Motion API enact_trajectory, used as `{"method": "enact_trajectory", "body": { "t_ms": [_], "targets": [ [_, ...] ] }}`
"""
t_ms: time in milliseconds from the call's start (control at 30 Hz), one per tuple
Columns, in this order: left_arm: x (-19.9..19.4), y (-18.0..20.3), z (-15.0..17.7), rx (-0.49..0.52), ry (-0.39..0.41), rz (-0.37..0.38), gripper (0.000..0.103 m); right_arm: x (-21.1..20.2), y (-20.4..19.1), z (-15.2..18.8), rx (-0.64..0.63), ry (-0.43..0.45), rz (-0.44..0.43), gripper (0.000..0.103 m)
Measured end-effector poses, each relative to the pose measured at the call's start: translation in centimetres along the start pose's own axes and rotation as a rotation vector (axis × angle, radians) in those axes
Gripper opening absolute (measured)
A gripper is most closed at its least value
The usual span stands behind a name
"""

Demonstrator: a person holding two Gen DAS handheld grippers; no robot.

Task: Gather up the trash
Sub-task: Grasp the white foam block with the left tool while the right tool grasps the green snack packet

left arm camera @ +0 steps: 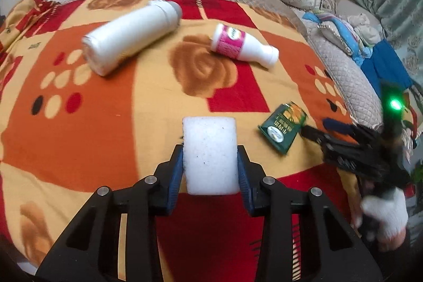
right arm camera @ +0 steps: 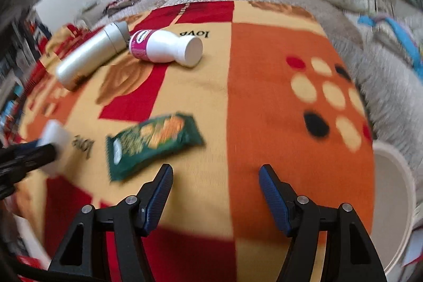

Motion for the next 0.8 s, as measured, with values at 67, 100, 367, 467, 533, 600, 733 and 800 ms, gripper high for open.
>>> {"method": "enact_trajectory", "body": {
  "t_ms": [67,100,367,467,533,600,733,800],
  "targets": [
    [-0.5,-0.8,-0.1,-0.015,0.007,0.001,0.036,0.9,-0.3,-1.4,-0.013,-0.001,0.007,0.067],
    [-0.7,-1.2,-0.2,-0.023,0.009,0.002,0.036,1.4,-0.5,-2.2,-0.016,0.006,0.003,0.067],
    [-1.0,-3.0,0.0,-0.062,0.013,0.007,0.036,1.7,-2.6,-5.6,-0.003,0.056,-0.019,0.067],
    [-0.7,-3.2,0.0,-0.079,0.008,0.017,0.036,0.7,-3.2,-5.6,0.032,0.068,-0.118,0.067],
    [-0.5,-3.1,0.2,-0.084,0.005,0.022,0.036,1.0,-4.4,-5.4,0.021,0.045,-0.194,0.07],
    [-0.5,-2.8,0.4,-0.082,0.005,0.028,0.036,1.7,-5.3,-5.0,-0.003,0.022,-0.186,0.07],
    [-0.6,-2.2,0.8,-0.071,0.0,0.03,0.036,2.5,-6.7,-3.8,-0.065,0.016,-0.155,0.043],
    [-0.5,-1.9,0.9,-0.069,-0.001,0.033,0.036,2.0,-7.0,-3.2,-0.097,0.016,-0.147,0.038]
  ]
}}
Point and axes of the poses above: each gripper's, at about its wrist camera, not at the fingertips, and x roughly the way its jaws point, y to its right, z to its underside, the point moved 2 cm from there along x, roughly the way its jaws point, and after that the axes turned 6 degrees about -x, right-handed, at the moved point
